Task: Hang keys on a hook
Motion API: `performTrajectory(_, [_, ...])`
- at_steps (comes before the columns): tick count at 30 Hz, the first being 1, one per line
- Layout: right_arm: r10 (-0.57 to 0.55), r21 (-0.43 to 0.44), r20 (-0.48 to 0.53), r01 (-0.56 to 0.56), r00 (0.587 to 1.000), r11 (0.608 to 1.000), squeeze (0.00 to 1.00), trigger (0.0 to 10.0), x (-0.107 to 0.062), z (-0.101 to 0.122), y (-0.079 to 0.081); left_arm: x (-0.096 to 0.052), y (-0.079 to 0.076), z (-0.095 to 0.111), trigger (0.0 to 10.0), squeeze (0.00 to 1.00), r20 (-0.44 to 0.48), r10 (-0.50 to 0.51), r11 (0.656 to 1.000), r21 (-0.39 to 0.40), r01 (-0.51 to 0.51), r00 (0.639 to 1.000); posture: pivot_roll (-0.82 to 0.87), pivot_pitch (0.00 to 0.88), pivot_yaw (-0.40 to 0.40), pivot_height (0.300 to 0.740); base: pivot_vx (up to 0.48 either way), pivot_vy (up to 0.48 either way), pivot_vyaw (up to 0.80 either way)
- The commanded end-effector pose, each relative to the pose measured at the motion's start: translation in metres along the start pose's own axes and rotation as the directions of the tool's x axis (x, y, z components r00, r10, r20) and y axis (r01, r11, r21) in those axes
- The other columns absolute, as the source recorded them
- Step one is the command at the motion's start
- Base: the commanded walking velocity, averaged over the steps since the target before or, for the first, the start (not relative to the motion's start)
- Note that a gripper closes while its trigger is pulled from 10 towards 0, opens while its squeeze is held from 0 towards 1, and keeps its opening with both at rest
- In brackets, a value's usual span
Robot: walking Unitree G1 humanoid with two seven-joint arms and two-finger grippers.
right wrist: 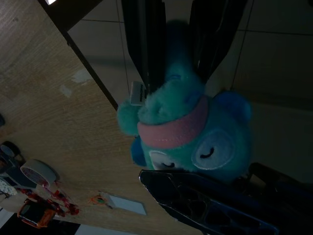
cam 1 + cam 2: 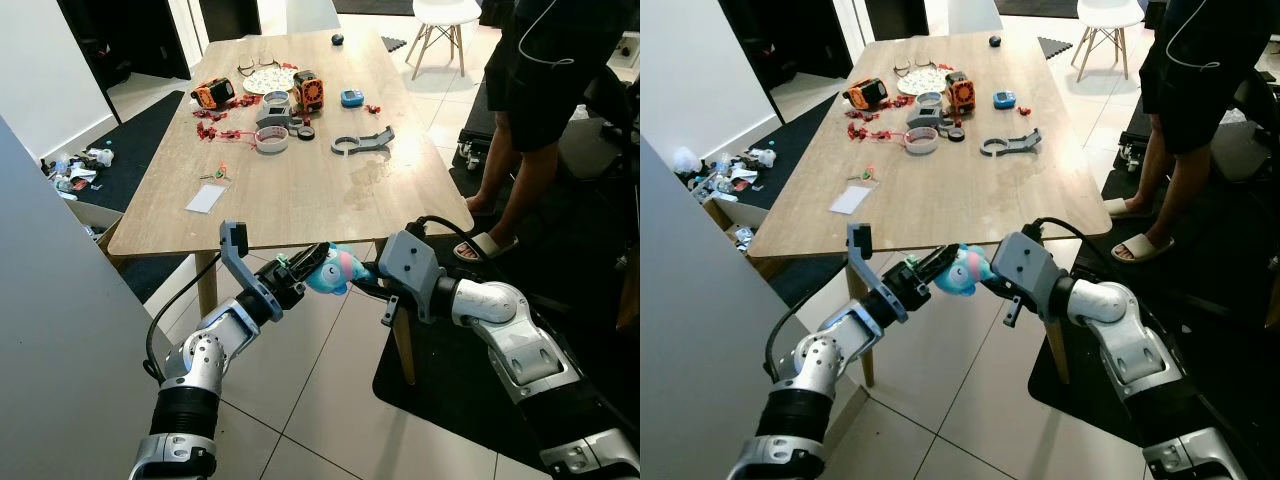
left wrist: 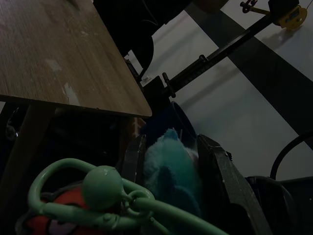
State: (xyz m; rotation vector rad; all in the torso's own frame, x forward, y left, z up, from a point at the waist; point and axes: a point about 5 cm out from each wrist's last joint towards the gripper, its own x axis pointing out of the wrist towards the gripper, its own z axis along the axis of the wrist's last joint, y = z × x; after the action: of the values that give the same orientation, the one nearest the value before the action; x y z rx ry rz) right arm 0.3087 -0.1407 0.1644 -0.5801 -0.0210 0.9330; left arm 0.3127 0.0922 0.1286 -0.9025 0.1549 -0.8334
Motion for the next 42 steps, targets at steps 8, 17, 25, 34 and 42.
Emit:
performTrajectory(8, [-0.068, 0.03, 0.009, 0.068, 0.998, 0.997, 0.8, 10.0, -0.003, 0.001, -0.01, -0.003, 0.004, 0.003, 10.0, 0.0, 0.032, 0.031, 0.999, -0.011, -0.031, 0.999, -0.14, 0.06, 0.097, 0.74, 0.0, 0.0, 0.0])
performTrajectory(17, [-0.062, 0.02, -0.025, 0.062, 0.998, 0.998, 0.0, 10.0, -0.005, -0.003, -0.01, -0.003, 0.004, 0.009, 10.0, 0.0, 0.06, 0.026, 1.0, -0.01, -0.026, 0.998, -0.14, 0.06, 0.096, 0.74, 0.0, 0.0, 0.0])
performTrajectory(25, [-0.039, 0.042, -0.116, 0.044, 0.993, 0.998, 0.0, 10.0, -0.026, -0.018, -0.015, -0.006, 0.003, 0.015, 10.0, 0.0, 0.075, 0.013, 1.0, 0.009, -0.014, 0.997, -0.14, 0.06, 0.096, 0.74, 0.0, 0.0, 0.0])
performTrajectory(34, [-0.149, 0.018, -0.281, 0.161, 0.948, 0.987, 0.0, 10.0, -0.044, -0.04, -0.033, -0.007, -0.003, 0.024, 10.0, 0.0, 0.094, -0.037, 0.998, 0.045, 0.033, 0.995, -0.14, 0.06, 0.095, 0.74, 0.0, 0.0, 0.0])
performTrajectory(42, [-0.395, 0.155, -0.189, 0.425, 0.899, 0.892, 0.0, 10.0, -0.052, -0.03, -0.066, -0.01, -0.027, 0.025, 10.0, 0.0, 0.046, -0.214, 0.967, 0.149, 0.205, 0.976, -0.14, 0.062, 0.092, 0.74, 0.0, 0.0, 0.0])
